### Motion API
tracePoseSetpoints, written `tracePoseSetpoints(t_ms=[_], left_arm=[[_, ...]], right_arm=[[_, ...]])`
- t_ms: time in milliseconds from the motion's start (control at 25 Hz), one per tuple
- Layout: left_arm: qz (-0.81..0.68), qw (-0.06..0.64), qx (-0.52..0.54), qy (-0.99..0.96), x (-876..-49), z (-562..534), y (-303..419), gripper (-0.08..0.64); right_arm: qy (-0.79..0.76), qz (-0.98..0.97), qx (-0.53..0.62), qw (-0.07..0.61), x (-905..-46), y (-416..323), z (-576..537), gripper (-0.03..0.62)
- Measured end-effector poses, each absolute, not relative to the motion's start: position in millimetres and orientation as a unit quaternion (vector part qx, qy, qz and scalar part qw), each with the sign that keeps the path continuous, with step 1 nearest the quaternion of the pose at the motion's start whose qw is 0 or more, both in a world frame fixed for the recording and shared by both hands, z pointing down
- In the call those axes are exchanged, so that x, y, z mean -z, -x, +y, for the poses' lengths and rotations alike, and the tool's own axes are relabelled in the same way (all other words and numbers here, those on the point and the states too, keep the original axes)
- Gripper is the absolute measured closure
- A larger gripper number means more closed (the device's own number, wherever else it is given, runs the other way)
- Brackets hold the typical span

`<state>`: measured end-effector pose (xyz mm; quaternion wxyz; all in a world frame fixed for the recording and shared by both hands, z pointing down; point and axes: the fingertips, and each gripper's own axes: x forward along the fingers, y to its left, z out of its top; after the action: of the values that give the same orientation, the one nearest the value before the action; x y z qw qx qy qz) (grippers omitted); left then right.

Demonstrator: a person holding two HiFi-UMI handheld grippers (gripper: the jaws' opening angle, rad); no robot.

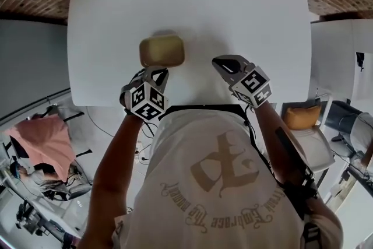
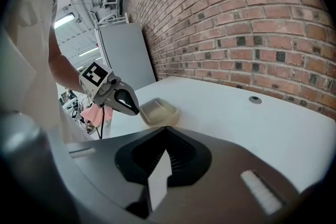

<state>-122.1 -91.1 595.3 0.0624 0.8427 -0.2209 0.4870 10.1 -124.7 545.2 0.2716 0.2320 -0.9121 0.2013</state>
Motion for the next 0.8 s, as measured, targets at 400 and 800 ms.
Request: tracePoseSetpoints(t_ms=[400,800], left_arm=[[-0.123,-0.002,-0.575,-0.809,-616,-88,117,0.500],[-0.106,-0.011,-0.605,-0.789,-626,-94,118,0.508]], right_arm=[[-0.258,-0.903,-0.217,0.266,-551,-19,-133,0.583],[-0.272,-0.897,-0.224,0.267,-554,-31,-139,0.583]])
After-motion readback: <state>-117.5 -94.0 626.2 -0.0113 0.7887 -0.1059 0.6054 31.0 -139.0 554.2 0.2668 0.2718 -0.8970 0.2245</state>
